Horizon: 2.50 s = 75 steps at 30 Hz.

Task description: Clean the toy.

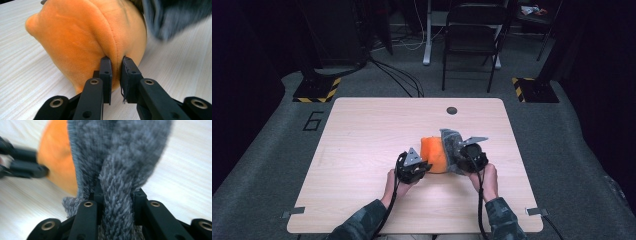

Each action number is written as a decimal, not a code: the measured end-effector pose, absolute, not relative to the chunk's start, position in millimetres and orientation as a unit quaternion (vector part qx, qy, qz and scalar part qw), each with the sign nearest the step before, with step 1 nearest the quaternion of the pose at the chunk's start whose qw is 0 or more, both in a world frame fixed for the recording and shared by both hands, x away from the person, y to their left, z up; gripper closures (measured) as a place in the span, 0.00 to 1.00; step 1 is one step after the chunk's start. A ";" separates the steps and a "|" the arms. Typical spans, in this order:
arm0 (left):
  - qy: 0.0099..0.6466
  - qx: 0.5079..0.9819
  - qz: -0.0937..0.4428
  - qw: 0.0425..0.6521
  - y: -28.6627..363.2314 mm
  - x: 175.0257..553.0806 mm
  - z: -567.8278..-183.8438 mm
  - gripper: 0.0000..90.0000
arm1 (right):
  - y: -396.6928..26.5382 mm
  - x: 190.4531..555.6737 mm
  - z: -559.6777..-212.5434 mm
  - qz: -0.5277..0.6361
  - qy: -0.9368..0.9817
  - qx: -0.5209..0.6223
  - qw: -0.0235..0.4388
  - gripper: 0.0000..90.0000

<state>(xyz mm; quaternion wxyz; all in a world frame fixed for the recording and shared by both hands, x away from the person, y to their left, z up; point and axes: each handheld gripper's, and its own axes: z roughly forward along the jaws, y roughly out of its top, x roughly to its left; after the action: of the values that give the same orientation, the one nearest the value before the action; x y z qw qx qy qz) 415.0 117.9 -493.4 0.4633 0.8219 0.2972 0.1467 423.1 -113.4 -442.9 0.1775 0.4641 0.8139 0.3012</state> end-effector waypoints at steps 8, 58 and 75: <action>0.310 0.809 0.200 0.458 115.2 405.5 -487.7 0.47 | -116.9 426.9 -456.1 0.296 0.809 0.476 0.174 0.81; 0.304 0.810 0.140 0.482 114.6 408.9 -483.4 0.87 | -125.3 428.3 -450.2 0.297 0.801 0.489 0.177 0.80; 0.305 0.808 0.141 0.484 115.9 409.3 -484.5 0.87 | -152.9 440.7 -468.3 0.266 0.787 0.535 0.152 0.81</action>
<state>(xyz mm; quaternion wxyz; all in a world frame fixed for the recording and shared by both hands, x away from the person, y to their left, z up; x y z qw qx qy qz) 409.3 115.9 -484.5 0.4840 0.8081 0.3046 0.1412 440.7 -152.9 -468.3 0.1520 0.5351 0.7872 0.2663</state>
